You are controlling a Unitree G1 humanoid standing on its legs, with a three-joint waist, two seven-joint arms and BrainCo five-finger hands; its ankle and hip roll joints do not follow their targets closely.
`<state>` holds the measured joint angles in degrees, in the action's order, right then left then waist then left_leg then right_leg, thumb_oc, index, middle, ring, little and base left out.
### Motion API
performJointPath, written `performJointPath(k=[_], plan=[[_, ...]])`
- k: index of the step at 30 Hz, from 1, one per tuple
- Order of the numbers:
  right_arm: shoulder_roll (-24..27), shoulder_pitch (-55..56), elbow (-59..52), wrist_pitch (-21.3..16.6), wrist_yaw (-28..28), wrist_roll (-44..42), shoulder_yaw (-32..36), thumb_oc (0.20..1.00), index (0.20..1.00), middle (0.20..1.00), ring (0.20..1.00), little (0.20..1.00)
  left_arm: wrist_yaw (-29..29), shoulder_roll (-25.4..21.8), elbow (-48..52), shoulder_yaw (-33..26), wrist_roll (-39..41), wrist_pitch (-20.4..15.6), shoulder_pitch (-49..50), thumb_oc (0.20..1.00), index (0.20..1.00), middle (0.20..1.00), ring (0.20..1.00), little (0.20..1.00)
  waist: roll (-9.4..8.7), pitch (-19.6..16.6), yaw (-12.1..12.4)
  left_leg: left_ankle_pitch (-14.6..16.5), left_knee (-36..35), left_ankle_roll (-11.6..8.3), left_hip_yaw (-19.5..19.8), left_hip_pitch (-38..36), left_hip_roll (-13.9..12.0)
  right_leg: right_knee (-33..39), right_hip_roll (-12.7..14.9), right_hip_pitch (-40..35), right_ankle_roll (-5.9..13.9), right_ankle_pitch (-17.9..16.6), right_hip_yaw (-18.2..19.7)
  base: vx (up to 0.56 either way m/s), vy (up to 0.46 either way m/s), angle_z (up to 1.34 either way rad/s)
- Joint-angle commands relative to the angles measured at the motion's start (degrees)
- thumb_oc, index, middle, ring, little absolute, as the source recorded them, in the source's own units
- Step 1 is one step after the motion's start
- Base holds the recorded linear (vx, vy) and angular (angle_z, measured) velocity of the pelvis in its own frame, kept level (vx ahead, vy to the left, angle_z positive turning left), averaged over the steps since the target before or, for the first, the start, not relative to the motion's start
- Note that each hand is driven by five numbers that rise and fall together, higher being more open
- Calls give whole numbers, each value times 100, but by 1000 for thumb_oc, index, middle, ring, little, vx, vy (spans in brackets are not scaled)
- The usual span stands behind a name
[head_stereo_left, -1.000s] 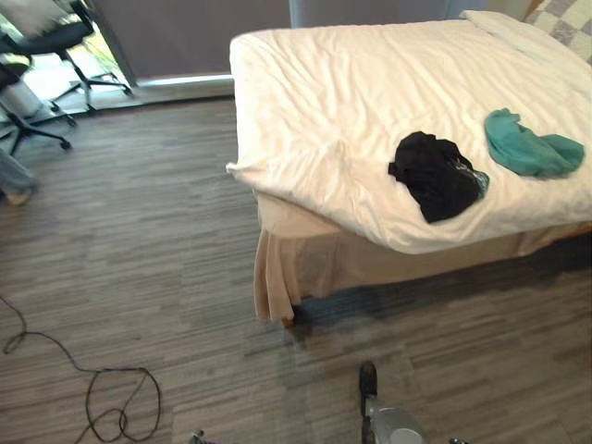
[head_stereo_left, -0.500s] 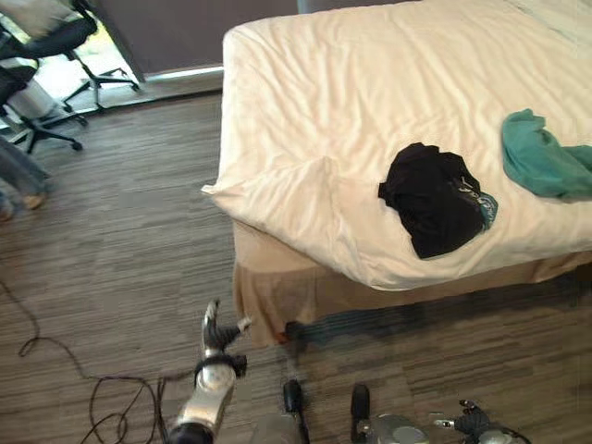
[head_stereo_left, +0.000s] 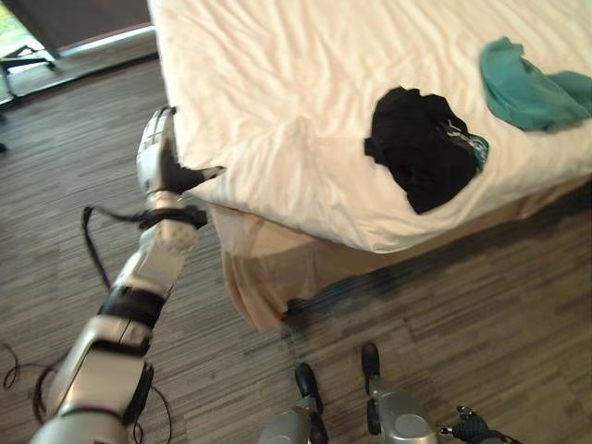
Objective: Tidy up the quilt and then pick up the clothes from the bed and put them into the laundry hamper.
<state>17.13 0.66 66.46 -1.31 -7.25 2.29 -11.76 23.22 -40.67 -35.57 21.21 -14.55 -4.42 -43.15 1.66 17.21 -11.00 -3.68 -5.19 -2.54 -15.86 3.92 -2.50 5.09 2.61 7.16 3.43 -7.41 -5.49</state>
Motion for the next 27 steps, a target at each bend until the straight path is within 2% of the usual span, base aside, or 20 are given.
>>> performJointPath(k=[1, 2, 3, 4, 5, 6, 7, 10, 11, 13, 14, 15, 16, 17, 19, 21, 23, 24, 25, 27], plan=[[208, -194, 131, -31, -70, -34, -230, 1000, 1000, 1000, 1000, 1000, -56, -87, -999, 759, -835, 191, -1230, 1000, 1000, 1000, 1000, 1000, -244, 75, -68, 393, 19, -332, -27, -346, -301, -35, 275, 176, 755, 431, 199, -70, 32, -16], [252, -282, 166, -64, -98, -115, -282, 1000, 1000, 1000, 1000, 1000, -240, -30, -1570, 1357, -1309, 314, -1756, 1000, 1000, 1000, 1000, 1000, -247, 138, -133, 379, 19, -329, -53, -268, -310, -54, 269, 286, 783, 398, 216, -47, 23, -16], [246, -286, 167, -64, -98, -115, -278, 1000, 1000, 1000, 1000, 1000, -238, -29, -1578, 1366, -1307, 312, -1768, 1000, 1000, 1000, 1000, 1000, -253, 127, -126, 365, 19, -329, -58, -247, -307, -52, 271, 308, 779, 386, 222, -37, 45, -27], [270, -362, 211, -85, -136, -190, -300, 1000, 1000, 1000, 1000, 1000, -470, 172, -2247, 1822, -1828, 485, -2078, 1000, 1000, 1000, 1000, 1000, -264, 172, -166, 354, 19, -321, -99, -185, -321, -61, 259, 385, 800, 365, 218, -18, 24, -24], [267, -363, 212, -86, -137, -190, -293, 1000, 1000, 1000, 1000, 1000, -464, 183, -2263, 1833, -1828, 480, -2093, 1000, 1000, 1000, 1000, 1000, -265, 174, -158, 355, 19, -321, -100, -185, -321, -62, 259, 386, 801, 366, 219, -12, 27, -27], [259, -396, 231, -95, -148, -240, -293, 1000, 1000, 1000, 1000, 1000, -617, 347, -2574, 1994, -2056, 543, -2158, 950, 950, 950, 950, 950, -271, 196, -161, 359, 19, -320, -108, -198, -329, -57, 252, 360, 812, 368, 205, 8, 1, -21], [260, -386, 223, -100, -142, -306, -272, 1000, 1000, 1000, 1000, 1000, -785, 449, -2784, 2067, -2166, 562, -2146, 200, 200, 200, 200, 200, -276, 207, -165, 362, 19, -321, -118, -216, -334, -61, 250, 347, 821, 375, 193, 20, 12, -17], [308, -446, 159, -82, -122, -456, -213, 1000, 1000, 1000, 1000, 1000, -1288, 694, -3333, 2018, -2397, 591, -1645, 200, 200, 200, 200, 200, -310, 241, -160, 384, 19, -336, -160, -345, -379, -78, 273, 239, 819, 416, 171, 13, 5, -5], [625, -613, -451, -109, -118, -99, -378, 1000, 1000, 1000, 1000, 1000, -1533, 716, -3660, 1650, -2453, 670, -924, 200, 200, 200, 200, 200, -319, 246, -110, 435, 19, -345, -152, -495, -384, -88, 293, 100, 792, 466, 155, 0, 0, 0], [762, -584, -802, -119, -122, 41, -403, 1000, 1000, 1000, 1000, 1000, -1582, 679, -3675, 1498, -2443, 696, -696, 200, 200, 200, 200, 200, -318, 218, -107, 441, 19, -348, -153, -524, -382, -88, 304, 80, 780, 469, 155, 20, 14, -1], [1266, -427, -2069, -174, -141, 452, -231, 1000, 1000, 1000, 1000, 1000, -1655, 457, -3710, 914, -2434, 738, 161, 479, 479, 479, 479, 479, -306, 192, -53, 499, 19, -363, -148, -647, -395, -103, 303, -36, 765, 526, 170, 40, 28, -1], [1273, -416, -2086, -164, -137, 454, -232, 1000, 1000, 1000, 1000, 1000, -1657, 456, -3702, 906, -2437, 740, 173, 627, 627, 627, 627, 627, -306, 177, -56, 485, 19, -364, -150, -630, -393, -101, 304, -19, 760, 514, 173, 0, 0, 0], [1273, -414, -2088, -163, -137, 454, -232, 1000, 1000, 1000, 1000, 1000, -1657, 456, -3701, 905, -2437, 740, 175, 1000, 1000, 1000, 1000, 1000, -305, 171, -57, 484, 19, -364, -150, -625, -393, -101, 305, -13, 760, 514, 173, 23, 18, 11], [1748, -221, -3153, -258, -178, 969, -55, 1000, 1000, 1000, 1000, 1000, -1678, 222, -3520, 399, -2464, 746, 907, 1000, 1000, 1000, 1000, 1000, -277, 127, -2, 528, 19, -366, -147, -724, -400, -91, 301, -133, 744, 570, 168, 58, 14, 11], [2235, -106, -4021, -425, -208, 1514, 148, 1000, 1000, 1000, 1000, 1000, -1504, 67, -3366, -369, -2257, 743, 1983, 1000, 1000, 1000, 1000, 1000, -250, 49, 116, 558, 19, -371, -126, -858, -409, -83, 287, -294, 710, 624, 123, 91, 5, 3], [2675, -200, -4768, -568, -168, 1854, 225, 1000, 1000, 1000, 1000, 1000, -1366, 208, -3492, -1076, -1779, 676, 2882, 1000, 1000, 1000, 1000, 1000, -240, -7, 237, 557, 19, -368, -93, -928, -411, -88, 291, -396, 688, 658, 96, 65, 2, 3], [3040, -575, -5666, -699, 12, 1926, 195, 1000, 1000, 1000, 1000, 1000, -1359, 662, -3841, -1837, -753, 591, 3776, 1000, 1000, 1000, 1000, 1000, -222, -67, 424, 552, 19, -356, -1, -982, -400, -91, 301, -506, 653, 699, 41, 43, 12, 22], [3040, -576, -5666, -698, 12, 1926, 194, 922, 922, 922, 922, 922, -1359, 662, -3841, -1838, -754, 591, 3777, 1000, 1000, 1000, 1000, 1000, -222, -73, 422, 550, 19, -356, -1, -975, -399, -91, 301, -500, 653, 698, 41, 42, 26, 18], [3247, -1248, -6112, -818, 129, 1746, -84, 200, 200, 200, 200, 200, -1363, 931, -4071, -2005, -450, 603, 4209, 1000, 1000, 1000, 1000, 1000, -208, -94, 609, 568, 19, -347, 69, -1010, -383, -93, 303, -570, 632, 736, 1, 10, 19, 13], [3222, -1527, -6127, -834, 176, 1639, -270, 200, 200, 200, 200, 200, -1379, 1017, -4142, -2017, -445, 598, 4308, 1000, 1000, 1000, 1000, 1000, -212, -112, 650, 547, 19, -345, 100, -978, -377, -94, 311, -555, 621, 727, -22, 6, 10, 13]])
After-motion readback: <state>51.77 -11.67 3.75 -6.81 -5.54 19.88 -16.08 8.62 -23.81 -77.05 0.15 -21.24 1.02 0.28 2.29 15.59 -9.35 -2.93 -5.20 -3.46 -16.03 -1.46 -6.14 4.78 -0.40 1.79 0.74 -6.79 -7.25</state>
